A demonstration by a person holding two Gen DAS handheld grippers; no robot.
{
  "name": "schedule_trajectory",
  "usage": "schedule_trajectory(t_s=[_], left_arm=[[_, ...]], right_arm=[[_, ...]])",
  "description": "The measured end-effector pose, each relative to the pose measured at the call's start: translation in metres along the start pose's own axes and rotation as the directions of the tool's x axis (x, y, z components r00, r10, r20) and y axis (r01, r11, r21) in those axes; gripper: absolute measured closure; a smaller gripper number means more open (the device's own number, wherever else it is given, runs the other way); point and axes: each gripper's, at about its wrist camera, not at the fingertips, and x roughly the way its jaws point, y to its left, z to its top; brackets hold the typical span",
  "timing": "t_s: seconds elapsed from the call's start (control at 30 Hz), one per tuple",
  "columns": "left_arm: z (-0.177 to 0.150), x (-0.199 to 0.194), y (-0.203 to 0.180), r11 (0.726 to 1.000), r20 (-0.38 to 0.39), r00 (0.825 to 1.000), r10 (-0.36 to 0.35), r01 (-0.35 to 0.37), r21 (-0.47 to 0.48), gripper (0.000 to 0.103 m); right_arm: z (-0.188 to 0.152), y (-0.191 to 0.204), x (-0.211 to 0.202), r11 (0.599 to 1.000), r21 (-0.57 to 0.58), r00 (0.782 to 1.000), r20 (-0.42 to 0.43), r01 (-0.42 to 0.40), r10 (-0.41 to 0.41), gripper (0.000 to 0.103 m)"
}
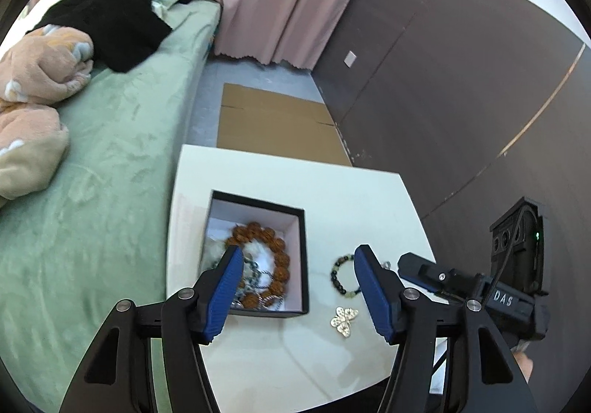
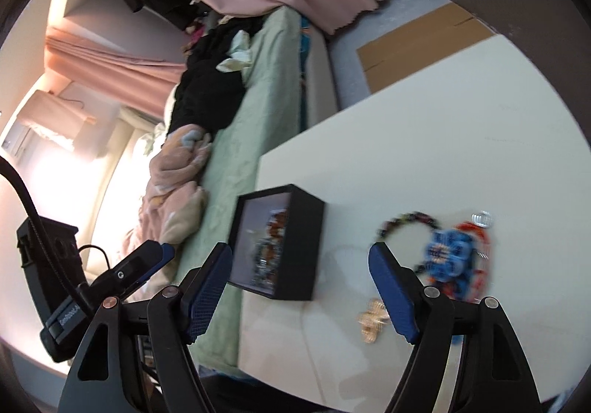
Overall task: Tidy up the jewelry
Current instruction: 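Open the left tool to drop the chain into the box, then reach the left tool to the gold butterfly brooch and close on it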
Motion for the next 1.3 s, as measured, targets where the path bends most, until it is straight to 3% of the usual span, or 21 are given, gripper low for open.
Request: schedule_trajectory(t_s=[0.33, 0.53, 0.73, 0.8, 1.23, 1.3], left_arm=[[-0.032, 0.030, -0.041, 0.996, -0.079, 0.997, -0.021, 0.028, 0.090, 0.040], [-0.049, 0.050, -0.063, 0.989, -0.130, 0.991, -0.018, 0.037, 0.143, 0.054], [-0.065, 0.072, -0.081, 0.980, -0.173, 0.985, 0.010, 0.025, 0.198, 0.059], [-0.071, 0.079, -0.087, 0.975, -0.188, 0.982, 0.023, 0.019, 0.220, 0.064], [-0.103, 0.127, -0.097, 0.912, -0.181, 0.961, 0.211, -0.126, 0.390, 0.066], [-0.104, 0.130, -0.097, 0.906, -0.175, 0.958, 0.225, -0.140, 0.399, 0.074]], right_arm=[[-0.005, -0.044, -0.025, 0.995, 0.060, 0.996, -0.030, 0.081, -0.080, 0.026], [-0.007, -0.069, -0.043, 0.989, 0.110, 0.995, -0.026, 0.098, -0.095, 0.026], [-0.009, -0.079, -0.053, 0.988, 0.113, 0.994, -0.026, 0.107, -0.105, 0.026], [-0.010, -0.080, -0.054, 0.987, 0.113, 0.994, -0.027, 0.111, -0.108, 0.026], [-0.012, -0.088, -0.064, 0.986, 0.122, 0.993, -0.021, 0.114, -0.112, 0.026], [-0.012, -0.088, -0.063, 0.987, 0.119, 0.994, -0.023, 0.111, -0.109, 0.026]])
